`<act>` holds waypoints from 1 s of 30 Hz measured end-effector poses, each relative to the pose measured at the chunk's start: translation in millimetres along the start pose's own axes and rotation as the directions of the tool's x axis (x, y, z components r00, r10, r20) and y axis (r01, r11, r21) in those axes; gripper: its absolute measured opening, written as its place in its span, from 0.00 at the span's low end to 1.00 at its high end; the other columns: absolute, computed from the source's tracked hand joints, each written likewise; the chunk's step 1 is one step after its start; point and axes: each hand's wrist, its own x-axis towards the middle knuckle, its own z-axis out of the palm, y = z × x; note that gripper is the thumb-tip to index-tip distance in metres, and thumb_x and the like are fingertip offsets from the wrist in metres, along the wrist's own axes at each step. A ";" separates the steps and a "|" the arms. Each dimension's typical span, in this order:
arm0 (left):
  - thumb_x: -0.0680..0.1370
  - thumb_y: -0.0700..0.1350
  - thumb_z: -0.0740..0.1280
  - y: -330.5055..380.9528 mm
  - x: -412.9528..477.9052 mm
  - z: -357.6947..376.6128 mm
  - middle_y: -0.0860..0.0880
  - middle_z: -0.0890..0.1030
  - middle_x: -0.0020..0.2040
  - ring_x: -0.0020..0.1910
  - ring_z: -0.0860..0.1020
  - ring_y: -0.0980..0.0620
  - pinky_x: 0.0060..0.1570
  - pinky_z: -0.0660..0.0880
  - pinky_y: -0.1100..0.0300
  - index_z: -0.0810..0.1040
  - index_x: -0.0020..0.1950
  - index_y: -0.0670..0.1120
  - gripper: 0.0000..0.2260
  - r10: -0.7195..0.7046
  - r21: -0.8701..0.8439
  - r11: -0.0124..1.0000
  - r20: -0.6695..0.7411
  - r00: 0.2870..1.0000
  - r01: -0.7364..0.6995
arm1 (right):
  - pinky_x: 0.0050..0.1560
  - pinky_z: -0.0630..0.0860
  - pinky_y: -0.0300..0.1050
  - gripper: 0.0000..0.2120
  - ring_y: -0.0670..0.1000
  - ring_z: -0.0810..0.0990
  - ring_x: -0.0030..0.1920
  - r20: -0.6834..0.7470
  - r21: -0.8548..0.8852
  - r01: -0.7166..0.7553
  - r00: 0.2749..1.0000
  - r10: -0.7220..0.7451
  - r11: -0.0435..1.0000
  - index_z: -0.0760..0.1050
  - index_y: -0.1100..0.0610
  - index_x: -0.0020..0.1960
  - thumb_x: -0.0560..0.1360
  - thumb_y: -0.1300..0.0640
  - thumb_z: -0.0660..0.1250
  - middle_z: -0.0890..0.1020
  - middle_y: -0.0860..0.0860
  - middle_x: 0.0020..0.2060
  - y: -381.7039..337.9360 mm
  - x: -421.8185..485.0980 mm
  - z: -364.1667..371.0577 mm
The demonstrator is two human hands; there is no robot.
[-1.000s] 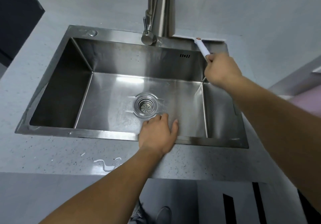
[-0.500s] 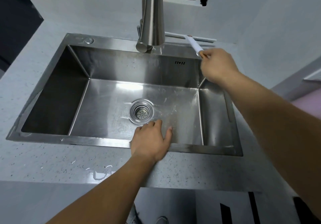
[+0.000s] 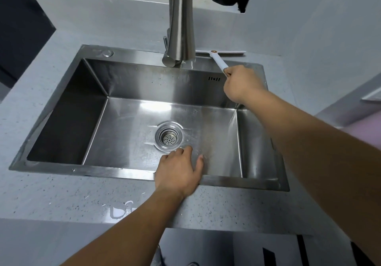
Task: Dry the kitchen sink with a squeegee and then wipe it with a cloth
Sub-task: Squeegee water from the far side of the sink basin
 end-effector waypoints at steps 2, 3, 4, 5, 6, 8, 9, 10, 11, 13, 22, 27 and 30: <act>0.79 0.64 0.45 -0.4 0.5 0.1 0.48 0.82 0.58 0.57 0.78 0.45 0.57 0.70 0.49 0.74 0.63 0.51 0.26 -0.001 0.004 1.000 0.000 1.000 0.001 | 0.37 0.73 0.45 0.19 0.56 0.78 0.40 0.001 -0.026 -0.003 1.000 0.003 1.000 0.75 0.51 0.68 0.78 0.60 0.58 0.81 0.54 0.49 5.6 -2.3 -1.1; 0.79 0.64 0.45 -0.5 1.0 0.5 0.47 0.82 0.58 0.57 0.78 0.45 0.57 0.70 0.49 0.74 0.63 0.51 0.26 0.000 0.010 1.000 0.003 1.000 0.000 | 0.35 0.72 0.44 0.19 0.56 0.77 0.39 0.006 -0.030 -0.002 1.000 0.002 1.000 0.75 0.50 0.67 0.78 0.60 0.58 0.80 0.54 0.48 9.2 -6.0 -0.4; 0.79 0.64 0.45 -0.4 1.1 0.9 0.47 0.82 0.58 0.58 0.78 0.45 0.58 0.70 0.49 0.74 0.63 0.51 0.26 0.000 0.016 1.000 0.006 1.000 -0.001 | 0.32 0.69 0.42 0.19 0.54 0.76 0.37 0.005 -0.029 -0.004 1.000 0.004 1.000 0.74 0.50 0.67 0.78 0.60 0.58 0.80 0.54 0.45 13.0 -11.5 1.4; 0.79 0.64 0.45 -0.4 0.5 1.2 0.47 0.82 0.58 0.58 0.78 0.45 0.58 0.69 0.49 0.74 0.63 0.51 0.26 0.001 0.018 1.000 0.008 1.000 -0.001 | 0.30 0.66 0.42 0.20 0.52 0.74 0.35 0.000 -0.027 -0.011 1.000 0.011 1.000 0.73 0.49 0.69 0.79 0.59 0.58 0.78 0.52 0.43 18.1 -19.4 4.2; 0.79 0.64 0.46 -0.2 0.6 1.4 0.47 0.81 0.58 0.58 0.78 0.45 0.58 0.69 0.49 0.73 0.64 0.51 0.26 0.001 0.017 1.000 0.009 1.000 -0.001 | 0.29 0.64 0.41 0.20 0.51 0.73 0.34 -0.009 -0.030 -0.017 1.000 0.017 0.999 0.72 0.47 0.70 0.80 0.58 0.58 0.77 0.51 0.42 23.7 -29.3 6.8; 0.79 0.64 0.46 -0.7 0.9 1.5 0.48 0.81 0.58 0.58 0.78 0.45 0.58 0.69 0.49 0.73 0.65 0.51 0.26 -0.001 0.017 1.000 0.009 1.000 0.001 | 0.27 0.63 0.41 0.20 0.50 0.72 0.32 -0.018 -0.047 0.004 1.000 -0.005 0.999 0.69 0.46 0.72 0.81 0.56 0.57 0.77 0.52 0.41 35.6 -51.1 11.1; 0.79 0.63 0.46 -0.8 1.3 1.5 0.48 0.81 0.58 0.58 0.78 0.45 0.58 0.69 0.49 0.73 0.65 0.51 0.26 0.000 0.020 1.000 0.009 1.000 0.000 | 0.27 0.63 0.41 0.20 0.49 0.72 0.32 -0.019 -0.061 0.026 0.999 -0.027 0.998 0.69 0.46 0.72 0.82 0.56 0.56 0.78 0.52 0.41 40.7 -59.9 11.2; 0.79 0.63 0.46 -0.9 1.7 1.2 0.48 0.81 0.58 0.58 0.78 0.45 0.58 0.69 0.49 0.73 0.65 0.51 0.26 0.000 0.023 1.000 0.008 1.000 -0.001 | 0.27 0.63 0.41 0.20 0.49 0.72 0.32 -0.018 -0.073 0.046 0.999 -0.047 0.996 0.69 0.45 0.72 0.82 0.55 0.56 0.78 0.53 0.40 44.1 -65.5 9.2; 0.79 0.63 0.46 -0.6 1.5 0.8 0.48 0.81 0.58 0.58 0.78 0.45 0.58 0.69 0.49 0.73 0.64 0.51 0.26 0.000 0.025 1.000 0.008 1.000 0.000 | 0.27 0.63 0.41 0.20 0.50 0.72 0.32 -0.014 -0.077 0.054 0.998 -0.055 0.996 0.70 0.45 0.72 0.82 0.55 0.56 0.78 0.53 0.41 46.8 -68.8 5.4; 0.79 0.63 0.45 0.0 0.9 -0.2 0.47 0.82 0.58 0.57 0.78 0.45 0.57 0.69 0.49 0.74 0.63 0.51 0.26 0.001 0.025 1.000 0.008 1.000 -0.002 | 0.30 0.66 0.42 0.20 0.51 0.74 0.34 0.001 -0.054 0.047 0.999 -0.047 0.997 0.72 0.43 0.71 0.81 0.55 0.57 0.78 0.51 0.41 51.5 -72.0 -7.2; 0.78 0.64 0.46 -1.8 1.3 1.6 0.47 0.82 0.57 0.57 0.79 0.45 0.57 0.69 0.49 0.74 0.63 0.51 0.27 -0.007 0.013 1.000 -0.009 1.000 0.007 | 0.47 0.73 0.46 0.19 0.59 0.76 0.48 -0.079 0.131 -0.163 0.981 0.174 0.978 0.77 0.52 0.64 0.76 0.58 0.60 0.81 0.57 0.57 53.0 -8.6 -32.7; 0.78 0.64 0.46 -1.6 1.8 3.6 0.47 0.82 0.57 0.57 0.79 0.45 0.57 0.70 0.49 0.74 0.64 0.51 0.27 -0.004 0.017 1.000 -0.018 1.000 0.004 | 0.44 0.74 0.46 0.18 0.59 0.76 0.44 -0.033 0.139 -0.197 0.978 0.204 0.970 0.76 0.56 0.64 0.75 0.60 0.60 0.81 0.58 0.54 60.2 -10.4 -17.9; 0.78 0.64 0.46 -1.7 1.4 3.3 0.47 0.82 0.58 0.57 0.79 0.44 0.57 0.70 0.48 0.74 0.64 0.51 0.27 0.000 0.023 1.000 -0.011 1.000 0.001 | 0.47 0.81 0.51 0.17 0.61 0.80 0.45 -0.017 0.165 -0.198 0.979 0.203 0.966 0.76 0.56 0.62 0.74 0.62 0.59 0.81 0.58 0.51 64.4 -40.6 -9.4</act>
